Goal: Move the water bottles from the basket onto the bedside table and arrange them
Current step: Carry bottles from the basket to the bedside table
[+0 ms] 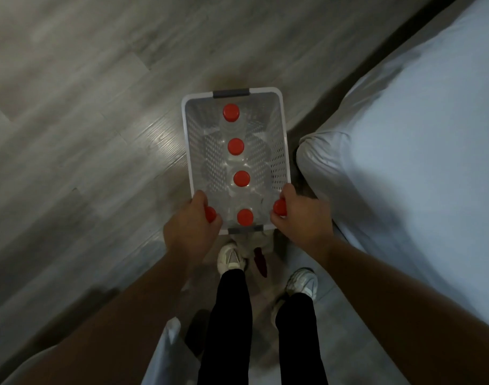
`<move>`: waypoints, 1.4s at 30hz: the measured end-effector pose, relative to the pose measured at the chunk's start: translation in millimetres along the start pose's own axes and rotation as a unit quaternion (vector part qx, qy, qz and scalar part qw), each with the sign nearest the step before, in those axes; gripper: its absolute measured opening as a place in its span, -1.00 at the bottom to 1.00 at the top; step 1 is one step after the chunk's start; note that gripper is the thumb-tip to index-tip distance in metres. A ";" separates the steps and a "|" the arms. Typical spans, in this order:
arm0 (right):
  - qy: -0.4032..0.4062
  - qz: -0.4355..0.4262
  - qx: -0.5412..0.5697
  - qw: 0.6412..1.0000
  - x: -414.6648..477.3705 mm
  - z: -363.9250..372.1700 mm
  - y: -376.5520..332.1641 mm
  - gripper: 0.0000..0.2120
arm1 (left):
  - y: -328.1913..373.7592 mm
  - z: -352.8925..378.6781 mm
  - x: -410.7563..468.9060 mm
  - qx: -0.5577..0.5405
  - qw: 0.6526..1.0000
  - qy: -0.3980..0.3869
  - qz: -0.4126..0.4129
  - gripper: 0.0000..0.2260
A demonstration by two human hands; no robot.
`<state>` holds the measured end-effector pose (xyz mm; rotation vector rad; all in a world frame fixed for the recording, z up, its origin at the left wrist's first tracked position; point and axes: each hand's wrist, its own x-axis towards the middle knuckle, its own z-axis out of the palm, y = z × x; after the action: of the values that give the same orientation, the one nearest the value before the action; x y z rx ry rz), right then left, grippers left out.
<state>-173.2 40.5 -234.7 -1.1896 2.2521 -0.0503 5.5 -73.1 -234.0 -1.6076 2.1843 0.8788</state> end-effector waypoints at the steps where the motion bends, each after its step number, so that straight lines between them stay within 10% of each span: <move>1: 0.002 -0.007 -0.004 1.000 -2.9 -2.4 1.4 -0.64 | -0.3 -2.0 -0.4 0.003 1.000 0.000 0.002 -0.82; 22: 0.087 0.068 0.112 0.987 -212.7 -175.1 -36.4 -0.55 | 80.7 -176.2 -185.3 0.026 0.985 0.070 0.156 -0.75; 42: 0.337 0.337 0.282 0.833 -593.3 -140.2 82.1 -0.67 | 191.8 -108.5 -447.8 0.008 0.915 0.039 0.403 -0.75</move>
<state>-51.0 512.1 140.8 0.0053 2.8162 -0.9077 -10.4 235.1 158.2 -0.6843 2.9381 0.9806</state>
